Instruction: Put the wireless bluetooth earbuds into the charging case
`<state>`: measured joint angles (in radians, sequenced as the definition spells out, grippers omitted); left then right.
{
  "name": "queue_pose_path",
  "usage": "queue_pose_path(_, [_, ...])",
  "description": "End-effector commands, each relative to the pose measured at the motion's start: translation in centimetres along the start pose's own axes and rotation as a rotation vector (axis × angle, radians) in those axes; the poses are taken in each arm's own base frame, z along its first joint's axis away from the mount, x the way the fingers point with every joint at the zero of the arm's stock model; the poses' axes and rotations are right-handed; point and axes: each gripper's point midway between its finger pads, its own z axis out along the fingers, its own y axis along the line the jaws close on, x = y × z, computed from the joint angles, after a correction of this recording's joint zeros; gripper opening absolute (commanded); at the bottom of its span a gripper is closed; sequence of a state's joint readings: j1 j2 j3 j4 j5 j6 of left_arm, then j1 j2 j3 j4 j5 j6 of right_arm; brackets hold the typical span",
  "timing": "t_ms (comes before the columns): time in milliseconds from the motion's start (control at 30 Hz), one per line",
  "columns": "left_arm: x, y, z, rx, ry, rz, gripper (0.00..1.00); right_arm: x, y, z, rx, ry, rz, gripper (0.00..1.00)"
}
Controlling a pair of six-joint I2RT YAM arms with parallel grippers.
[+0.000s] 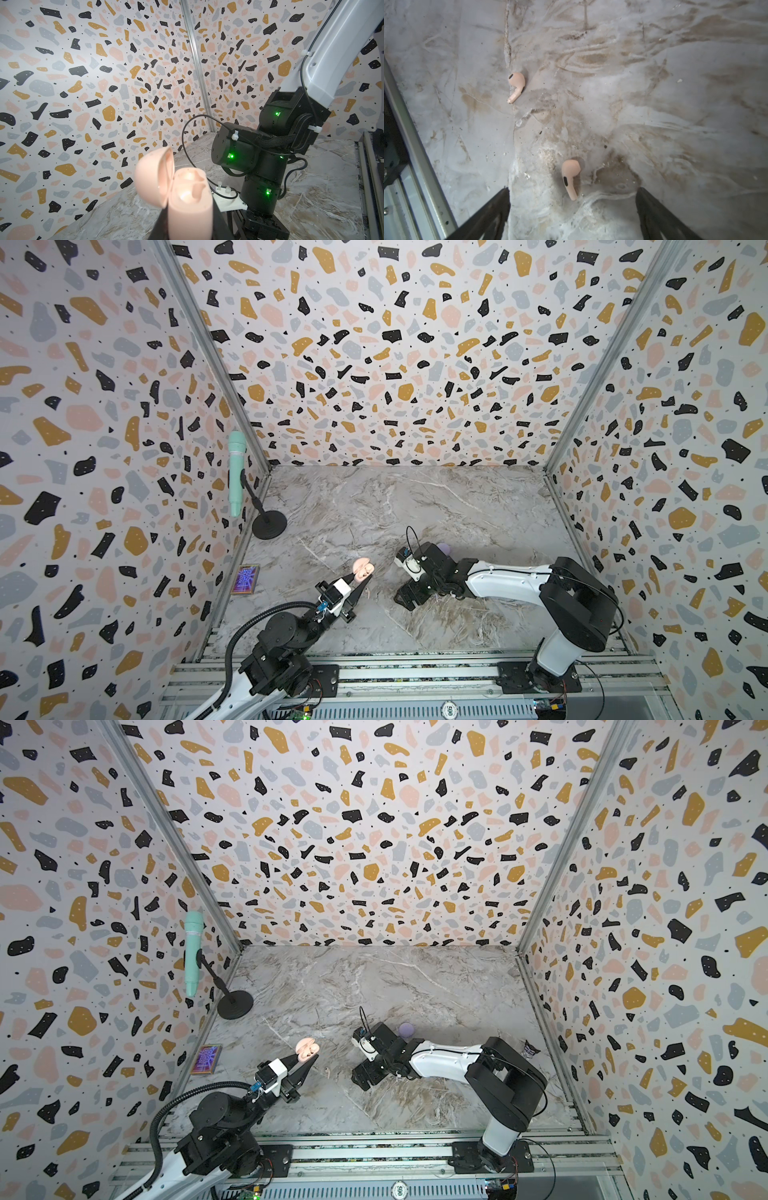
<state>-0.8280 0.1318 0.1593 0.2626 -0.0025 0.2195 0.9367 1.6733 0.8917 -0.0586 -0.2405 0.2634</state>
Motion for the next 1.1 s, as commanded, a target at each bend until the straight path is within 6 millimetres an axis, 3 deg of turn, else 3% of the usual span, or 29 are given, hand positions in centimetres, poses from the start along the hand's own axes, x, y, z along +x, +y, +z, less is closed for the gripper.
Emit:
queue_pose_path(0, [-1.2,0.2,-0.1,-0.012,-0.059,0.011,0.0,-0.7,1.2,0.0,-0.028,-0.012,-0.017,0.95])
queue_pose_path(1067, [-1.0,0.0,-0.2,-0.005,-0.06,0.014,0.0,1.7,4.5,1.8,-0.072,0.063,-0.024,0.84])
